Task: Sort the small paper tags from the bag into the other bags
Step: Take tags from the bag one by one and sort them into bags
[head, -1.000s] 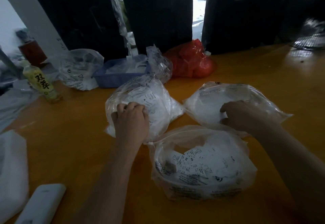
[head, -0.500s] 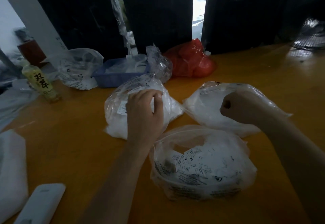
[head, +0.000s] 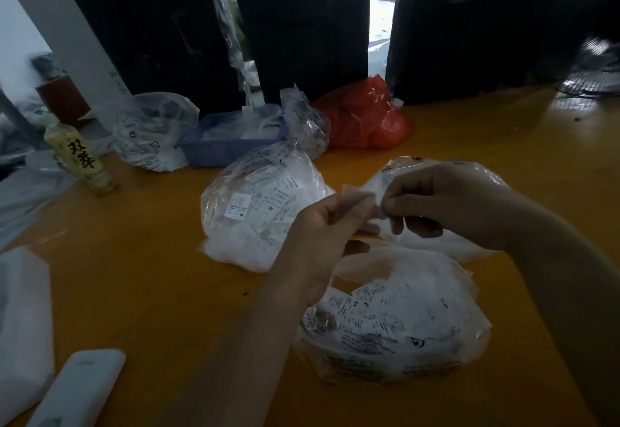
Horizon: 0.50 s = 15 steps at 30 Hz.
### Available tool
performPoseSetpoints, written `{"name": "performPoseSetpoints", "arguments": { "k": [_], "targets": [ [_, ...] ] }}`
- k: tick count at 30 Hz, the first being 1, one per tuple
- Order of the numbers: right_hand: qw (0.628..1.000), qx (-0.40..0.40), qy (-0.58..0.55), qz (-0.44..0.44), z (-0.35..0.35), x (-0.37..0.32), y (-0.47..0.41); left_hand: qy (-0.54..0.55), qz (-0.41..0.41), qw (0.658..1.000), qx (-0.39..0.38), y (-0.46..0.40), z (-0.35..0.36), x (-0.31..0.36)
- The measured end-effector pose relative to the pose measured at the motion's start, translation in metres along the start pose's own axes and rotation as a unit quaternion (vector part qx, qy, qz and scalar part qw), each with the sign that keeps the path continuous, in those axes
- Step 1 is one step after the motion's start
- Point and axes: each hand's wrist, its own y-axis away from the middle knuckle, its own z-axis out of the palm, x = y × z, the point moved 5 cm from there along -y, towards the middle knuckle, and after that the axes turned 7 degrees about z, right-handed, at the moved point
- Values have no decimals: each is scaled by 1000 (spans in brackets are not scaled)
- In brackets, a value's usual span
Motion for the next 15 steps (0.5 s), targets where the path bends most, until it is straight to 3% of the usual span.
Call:
{"name": "performPoseSetpoints", "arguments": {
  "k": [4, 10, 15],
  "targets": [
    [1000, 19, 22, 0, 1, -3, 1, 34, -17, 998, 54, -1, -7, 0],
    [993, 79, 87, -24, 3, -10, 3, 33, -9, 997, 75, 0, -8, 3],
    [992, 126, -8, -2, 5, -7, -3, 131, -10, 989, 69, 0, 1, 1]
  ]
}}
